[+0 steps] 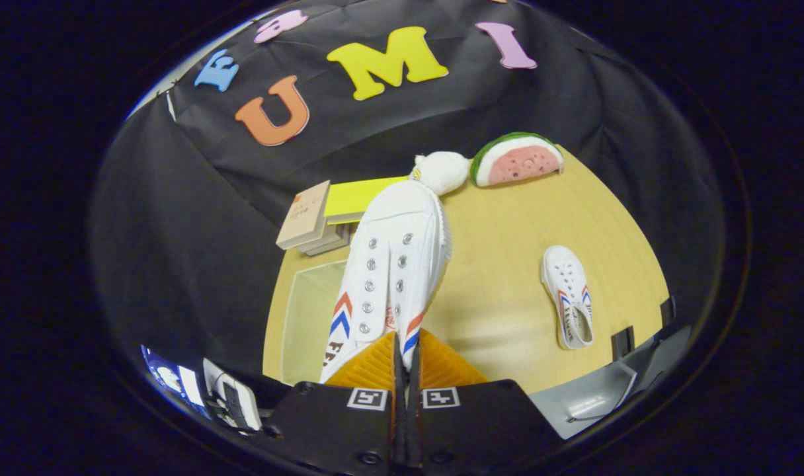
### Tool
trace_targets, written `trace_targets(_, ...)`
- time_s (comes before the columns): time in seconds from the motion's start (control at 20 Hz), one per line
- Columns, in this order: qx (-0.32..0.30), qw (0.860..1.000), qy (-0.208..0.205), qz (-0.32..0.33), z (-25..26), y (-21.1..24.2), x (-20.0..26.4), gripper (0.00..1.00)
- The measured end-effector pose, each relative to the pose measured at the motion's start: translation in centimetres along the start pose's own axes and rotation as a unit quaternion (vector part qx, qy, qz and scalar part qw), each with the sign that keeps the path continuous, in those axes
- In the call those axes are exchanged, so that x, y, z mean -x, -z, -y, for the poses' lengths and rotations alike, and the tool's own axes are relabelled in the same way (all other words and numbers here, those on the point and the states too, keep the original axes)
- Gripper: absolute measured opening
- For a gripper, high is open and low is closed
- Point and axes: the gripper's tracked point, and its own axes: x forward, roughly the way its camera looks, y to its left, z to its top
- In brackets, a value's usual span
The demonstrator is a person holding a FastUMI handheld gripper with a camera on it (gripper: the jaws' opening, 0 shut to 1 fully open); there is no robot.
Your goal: Open the storage box then place both shoes into the box .Put the left shoe in first, then the right shoe, with the right side of both shoes facing outward in a uniform manner.
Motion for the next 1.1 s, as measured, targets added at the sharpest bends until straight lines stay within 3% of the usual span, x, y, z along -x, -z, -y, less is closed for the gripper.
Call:
trace_targets(0.5, 0.028, 0.995, -0.041, -0.084, -12.8, 4.0, -7.2, 0.05)
trace_targets(0.9, -0.009, 0.985, -0.007, -0.171, -11.8, 8.5, -14.6, 0.06)
trace_targets(1.1, 0.008, 0.982, 0.019, -0.187, -10.5, 9.7, -17.8, 0.06)
